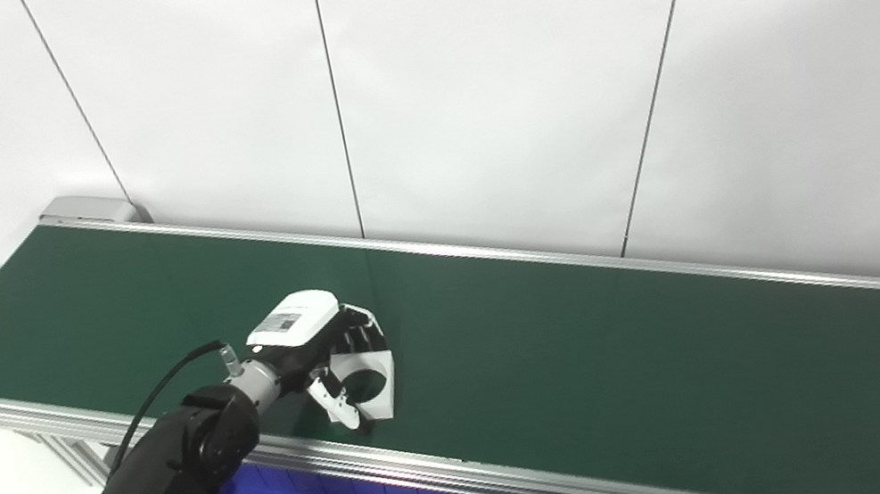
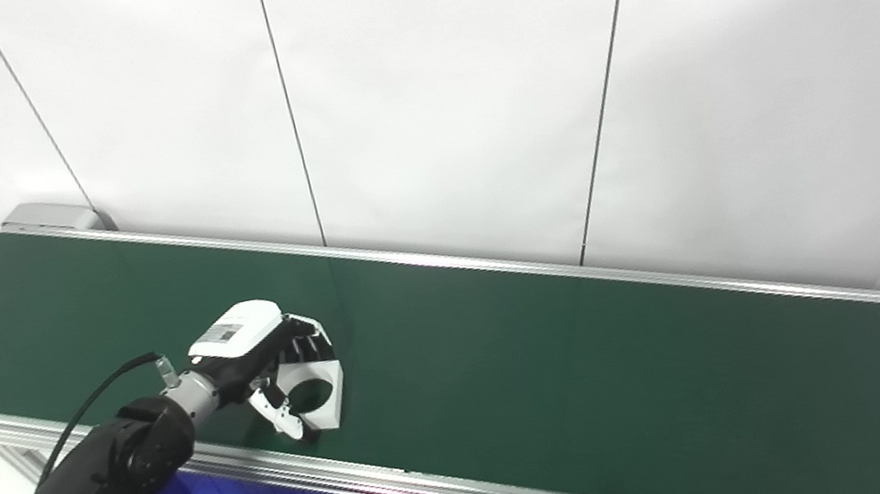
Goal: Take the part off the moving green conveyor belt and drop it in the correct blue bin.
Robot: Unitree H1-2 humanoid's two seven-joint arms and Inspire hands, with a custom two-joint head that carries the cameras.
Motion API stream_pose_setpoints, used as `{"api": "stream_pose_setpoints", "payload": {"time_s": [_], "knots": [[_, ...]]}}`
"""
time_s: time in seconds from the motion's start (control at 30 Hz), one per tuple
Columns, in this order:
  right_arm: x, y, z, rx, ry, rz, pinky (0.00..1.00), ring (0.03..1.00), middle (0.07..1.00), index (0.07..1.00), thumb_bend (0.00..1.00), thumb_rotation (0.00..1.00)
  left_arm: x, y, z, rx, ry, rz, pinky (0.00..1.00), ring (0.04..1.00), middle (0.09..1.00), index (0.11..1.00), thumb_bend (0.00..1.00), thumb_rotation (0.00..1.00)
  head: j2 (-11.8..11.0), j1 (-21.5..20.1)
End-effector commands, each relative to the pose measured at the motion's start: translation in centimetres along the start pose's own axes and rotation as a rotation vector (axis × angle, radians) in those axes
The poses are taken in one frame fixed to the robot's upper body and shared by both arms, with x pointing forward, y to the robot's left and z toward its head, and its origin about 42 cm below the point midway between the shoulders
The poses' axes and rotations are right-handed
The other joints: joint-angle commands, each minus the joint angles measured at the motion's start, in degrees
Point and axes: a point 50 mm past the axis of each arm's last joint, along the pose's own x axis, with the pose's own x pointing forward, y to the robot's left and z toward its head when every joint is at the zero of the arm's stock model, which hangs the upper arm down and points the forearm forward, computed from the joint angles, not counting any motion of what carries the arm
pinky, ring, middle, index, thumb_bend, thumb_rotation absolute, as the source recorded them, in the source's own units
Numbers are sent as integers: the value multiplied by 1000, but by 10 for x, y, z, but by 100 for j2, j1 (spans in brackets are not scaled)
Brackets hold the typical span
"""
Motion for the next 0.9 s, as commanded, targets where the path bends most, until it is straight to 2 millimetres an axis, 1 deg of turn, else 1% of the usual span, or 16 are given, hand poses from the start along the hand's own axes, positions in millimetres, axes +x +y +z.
{"api": "stream_pose_setpoints", "payload": {"time_s": [0.0, 0.03, 0.07, 0.1, 0.13, 0.17, 0.2, 0.23, 0.3, 0.43, 0.53, 0.57, 0.6, 0.63, 0.73, 0.87], "knots": [[2, 2, 14, 29, -92, -17, 809, 803, 806, 856, 695, 223, -4, 30, 3, -25, -68, 133, 412, 398, 491, 522, 498, 0, 89, -144], [2, 2, 14, 32, -92, -17, 798, 800, 802, 852, 706, 243, -7, 34, 4, -49, -86, 159, 415, 400, 490, 520, 499, 0, 89, -144], [2, 3, 15, 33, -94, -16, 795, 801, 800, 849, 720, 263, -11, 37, 6, -71, -103, 183, 416, 402, 487, 521, 499, 0, 193, -342], [2, 3, 15, 33, -96, -15, 785, 797, 798, 846, 728, 281, -14, 40, 7, -95, -114, 202, 417, 403, 487, 520, 499, 0, 193, -342], [2, 4, 16, 34, -99, -14, 772, 792, 795, 843, 740, 303, -18, 44, 9, -121, -125, 218, 413, 399, 488, 531, 497, 0, 319, -569], [2, 4, 17, 34, -101, -13, 761, 785, 791, 840, 748, 313, -22, 48, 11, -151, -145, 240, 412, 399, 489, 534, 496, 0, 332, -610], [1, 5, 18, 35, -105, -13, 740, 769, 785, 834, 766, 328, -26, 52, 13, -174, -164, 257, 416, 408, 490, 526, 498, 0, 437, -856], [1, 5, 19, 36, -107, -13, 734, 764, 783, 833, 772, 332, -29, 55, 14, -188, -176, 267, 419, 413, 491, 520, 498, 0, 437, -856], [1, 7, 22, 28, -121, -12, 728, 754, 778, 828, 786, 335, -40, 62, 22, -224, -218, 291, 429, 426, 493, 515, 499, 0, 618, -1229], [0, 10, 28, 34, -137, -18, 738, 750, 770, 817, 799, 302, -53, 67, 32, -256, -308, 326, 394, 404, 490, 531, 497, 0, 849, -1642], [0, 13, 33, 40, -149, -26, 744, 749, 767, 815, 801, 278, -59, 67, 38, -285, -370, 329, 377, 405, 491, 536, 496, 0, 1002, -1819], [1, 14, 35, 36, -153, -31, 744, 748, 767, 815, 802, 284, -61, 67, 41, -299, -382, 326, 378, 407, 491, 537, 496, 0, 1115, -1951], [1, 15, 36, 33, -156, -34, 744, 748, 766, 814, 803, 286, -63, 65, 43, -318, -396, 319, 378, 407, 491, 537, 496, 0, 1131, -1975], [1, 16, 38, 32, -159, -36, 754, 750, 767, 816, 803, 293, -65, 64, 45, -331, -408, 314, 381, 410, 491, 535, 496, 0, 1229, -2099], [4, 20, 41, 36, -161, -45, 763, 750, 764, 818, 807, 306, -71, 58, 52, -332, -429, 293, 380, 414, 496, 523, 498, 0, 1309, -2218], [6, 23, 45, 35, -172, -48, 765, 747, 760, 816, 806, 311, -78, 42, 58, -350, -433, 260, 386, 421, 491, 520, 499, 0, 1428, -2343]]}}
